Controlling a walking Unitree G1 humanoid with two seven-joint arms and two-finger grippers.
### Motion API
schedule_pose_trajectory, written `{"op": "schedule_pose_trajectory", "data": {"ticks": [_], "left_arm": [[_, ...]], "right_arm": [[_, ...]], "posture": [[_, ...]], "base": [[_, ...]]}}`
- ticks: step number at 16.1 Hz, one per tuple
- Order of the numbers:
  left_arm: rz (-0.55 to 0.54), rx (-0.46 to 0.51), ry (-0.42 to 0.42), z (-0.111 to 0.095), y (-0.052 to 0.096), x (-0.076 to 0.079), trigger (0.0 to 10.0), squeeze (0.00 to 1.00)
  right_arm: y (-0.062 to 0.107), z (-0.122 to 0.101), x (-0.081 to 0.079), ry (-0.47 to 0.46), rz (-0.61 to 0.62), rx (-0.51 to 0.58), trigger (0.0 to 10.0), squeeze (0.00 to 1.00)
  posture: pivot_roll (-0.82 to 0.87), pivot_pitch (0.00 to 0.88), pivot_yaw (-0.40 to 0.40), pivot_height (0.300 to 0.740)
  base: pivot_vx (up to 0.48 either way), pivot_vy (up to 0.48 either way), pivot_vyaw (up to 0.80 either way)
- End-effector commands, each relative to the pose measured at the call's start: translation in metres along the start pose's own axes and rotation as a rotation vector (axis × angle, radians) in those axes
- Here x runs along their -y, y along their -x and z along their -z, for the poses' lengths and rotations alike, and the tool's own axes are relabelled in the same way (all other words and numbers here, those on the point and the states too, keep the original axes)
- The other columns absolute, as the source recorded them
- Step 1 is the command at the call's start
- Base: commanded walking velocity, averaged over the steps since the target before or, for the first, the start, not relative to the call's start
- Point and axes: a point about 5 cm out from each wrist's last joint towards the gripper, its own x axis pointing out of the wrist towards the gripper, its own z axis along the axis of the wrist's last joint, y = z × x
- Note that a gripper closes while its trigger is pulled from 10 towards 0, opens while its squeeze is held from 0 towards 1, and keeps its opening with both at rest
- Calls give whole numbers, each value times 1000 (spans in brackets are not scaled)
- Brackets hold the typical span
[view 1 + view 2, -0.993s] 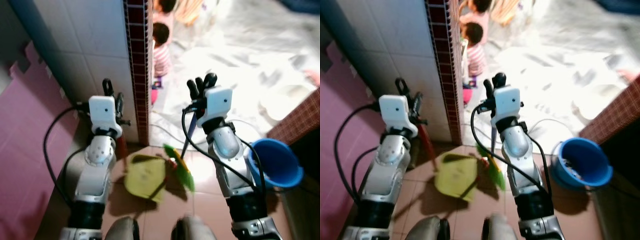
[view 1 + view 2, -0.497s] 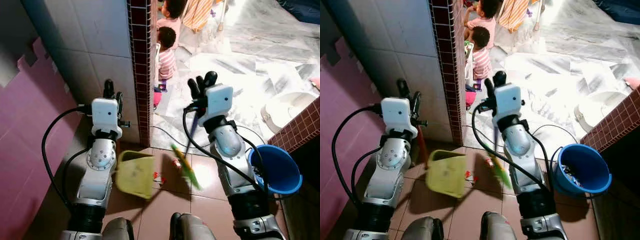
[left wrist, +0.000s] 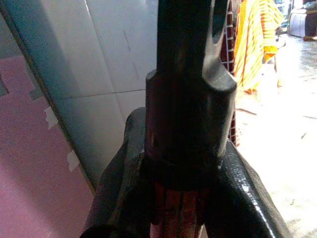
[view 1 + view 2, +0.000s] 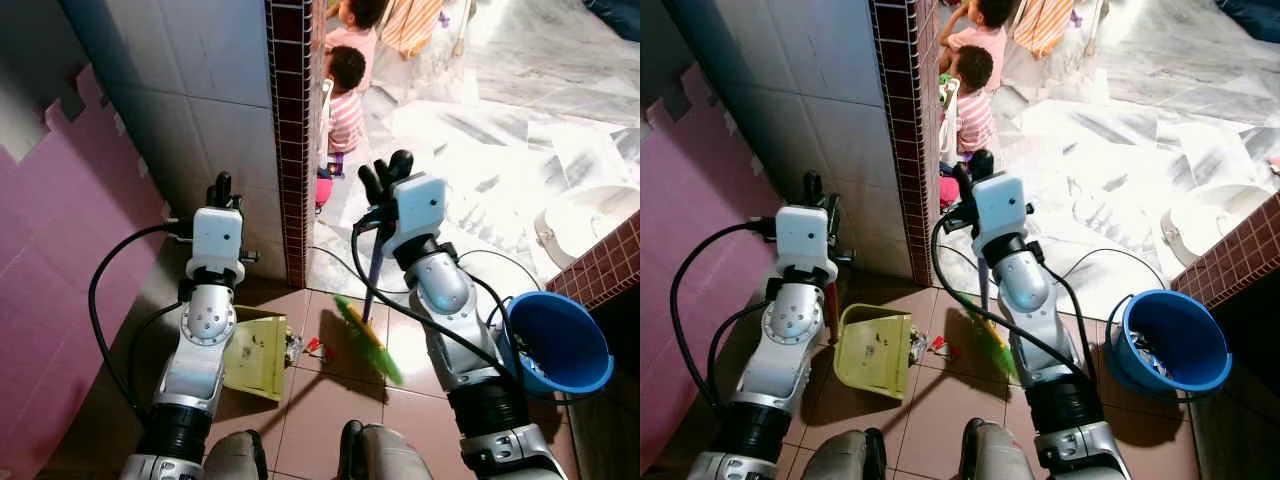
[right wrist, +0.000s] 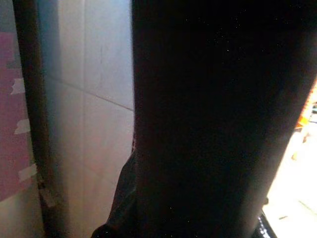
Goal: Sweep floor
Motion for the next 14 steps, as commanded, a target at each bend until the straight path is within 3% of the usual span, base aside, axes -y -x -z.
{"op": "schedule_pose_trajectory", "data": {"ticks": [1,3,7,9,14], "left_arm": [[19,88,-30,-11,-5,5,10000,0],[46,16,-11,7,-8,16,10000,0],[37,-57,79,16,-18,27,10000,0],[60,-73,99,19,-21,35,10000,0],[77,-201,242,33,-21,48,10000,0]], "right_arm": [[-4,-3,-7,-10,-40,23,10000,0],[-2,8,-14,-62,-49,-24,10000,0],[-1,9,-23,-86,-101,-29,10000,0],[-3,11,-25,-154,-101,-55,10000,0],[-22,-6,-6,-418,61,-78,10000,0]], "posture": [[-32,137,-22,740],[-38,135,-26,740],[-48,131,-25,740],[-62,124,-17,740],[-72,112,1,740]], "base": [[0,0,0],[0,0,0],[0,0,0],[0,0,0],[0,0,0]]}}
